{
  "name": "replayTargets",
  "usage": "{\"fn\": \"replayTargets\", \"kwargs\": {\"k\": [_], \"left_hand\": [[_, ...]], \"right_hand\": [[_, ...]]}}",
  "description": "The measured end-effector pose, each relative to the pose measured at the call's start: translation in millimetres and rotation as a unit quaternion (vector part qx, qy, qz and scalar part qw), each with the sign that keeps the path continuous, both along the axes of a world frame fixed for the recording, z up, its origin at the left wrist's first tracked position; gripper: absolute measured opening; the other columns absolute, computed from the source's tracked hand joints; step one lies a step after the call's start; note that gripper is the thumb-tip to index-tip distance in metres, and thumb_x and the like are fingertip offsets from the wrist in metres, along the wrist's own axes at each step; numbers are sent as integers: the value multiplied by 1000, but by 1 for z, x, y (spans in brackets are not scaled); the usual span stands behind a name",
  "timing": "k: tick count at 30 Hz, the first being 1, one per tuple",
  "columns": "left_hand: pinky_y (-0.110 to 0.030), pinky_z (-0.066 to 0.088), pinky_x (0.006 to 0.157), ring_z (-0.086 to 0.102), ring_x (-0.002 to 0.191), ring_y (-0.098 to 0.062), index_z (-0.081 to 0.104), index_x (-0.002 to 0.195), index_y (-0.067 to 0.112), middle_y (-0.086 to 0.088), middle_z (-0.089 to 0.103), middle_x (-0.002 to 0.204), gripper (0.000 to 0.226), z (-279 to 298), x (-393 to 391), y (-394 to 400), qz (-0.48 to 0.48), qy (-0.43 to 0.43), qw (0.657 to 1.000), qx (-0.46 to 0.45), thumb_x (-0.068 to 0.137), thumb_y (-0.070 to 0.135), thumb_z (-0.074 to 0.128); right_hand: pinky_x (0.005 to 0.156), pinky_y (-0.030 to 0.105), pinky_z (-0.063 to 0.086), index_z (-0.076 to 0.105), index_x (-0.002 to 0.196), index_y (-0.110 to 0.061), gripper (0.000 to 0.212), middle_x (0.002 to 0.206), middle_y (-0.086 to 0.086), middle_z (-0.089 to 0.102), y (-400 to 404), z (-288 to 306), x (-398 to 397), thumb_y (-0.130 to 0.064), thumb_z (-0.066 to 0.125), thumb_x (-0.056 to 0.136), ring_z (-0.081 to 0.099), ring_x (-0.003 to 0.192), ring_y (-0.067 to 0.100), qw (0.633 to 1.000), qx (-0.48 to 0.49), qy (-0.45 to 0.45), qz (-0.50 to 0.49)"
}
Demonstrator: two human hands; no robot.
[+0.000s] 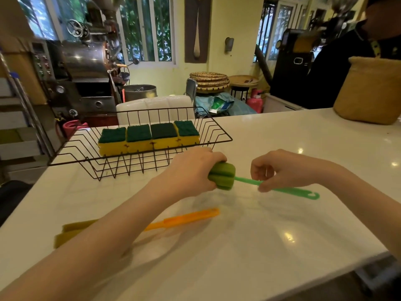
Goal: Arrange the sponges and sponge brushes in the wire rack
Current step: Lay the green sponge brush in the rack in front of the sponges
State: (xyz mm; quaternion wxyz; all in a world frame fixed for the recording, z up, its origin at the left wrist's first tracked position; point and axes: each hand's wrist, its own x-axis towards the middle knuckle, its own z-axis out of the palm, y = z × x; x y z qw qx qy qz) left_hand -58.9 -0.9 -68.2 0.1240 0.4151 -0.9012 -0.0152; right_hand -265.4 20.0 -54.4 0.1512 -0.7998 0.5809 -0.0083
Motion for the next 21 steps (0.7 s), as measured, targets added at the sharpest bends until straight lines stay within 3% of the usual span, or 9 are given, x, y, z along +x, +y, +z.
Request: {"fn": "replayTargets", "kwargs": {"k": [7, 15, 17, 21], "left_hand": [[-34, 44, 90, 48, 104, -14, 44, 127, 28, 2, 55, 118, 54, 32, 29, -18, 46, 12, 999, 4, 77, 33, 65], [-41, 45, 96, 51, 107, -17, 50, 123, 26, 1, 59, 118, 54, 55, 71, -46, 89, 71, 993, -6, 73, 30, 70], [-40, 45, 96, 51, 107, -16, 51, 123, 26, 1, 59, 119, 53, 57, 85, -54, 102, 86, 991, -10, 73, 28, 70], [-30, 43, 92, 47, 99, -10, 53, 119, 25, 2, 58, 116, 51, 55, 114, -69, 133, 130, 982, -15, 71, 25, 71]], "right_hand": [[77, 33, 49, 52, 72, -36, 21, 77, -9, 58, -34, 23, 24, -26, 69, 77, 54, 73, 10, 998, -48, -17, 21], [76, 40, 50, 56, 76, -35, 11, 86, 6, 67, -76, 32, 51, -29, 64, 81, 61, 81, 23, 989, -109, -72, 67], [76, 37, 53, 59, 85, -32, 6, 88, 3, 67, -89, 32, 59, -27, 62, 83, 61, 82, 19, 985, -128, -84, 76], [75, 27, 53, 66, 104, -24, 21, 93, 0, 69, -121, 27, 79, -21, 60, 85, 62, 84, 13, 978, -156, -115, 80]]}}
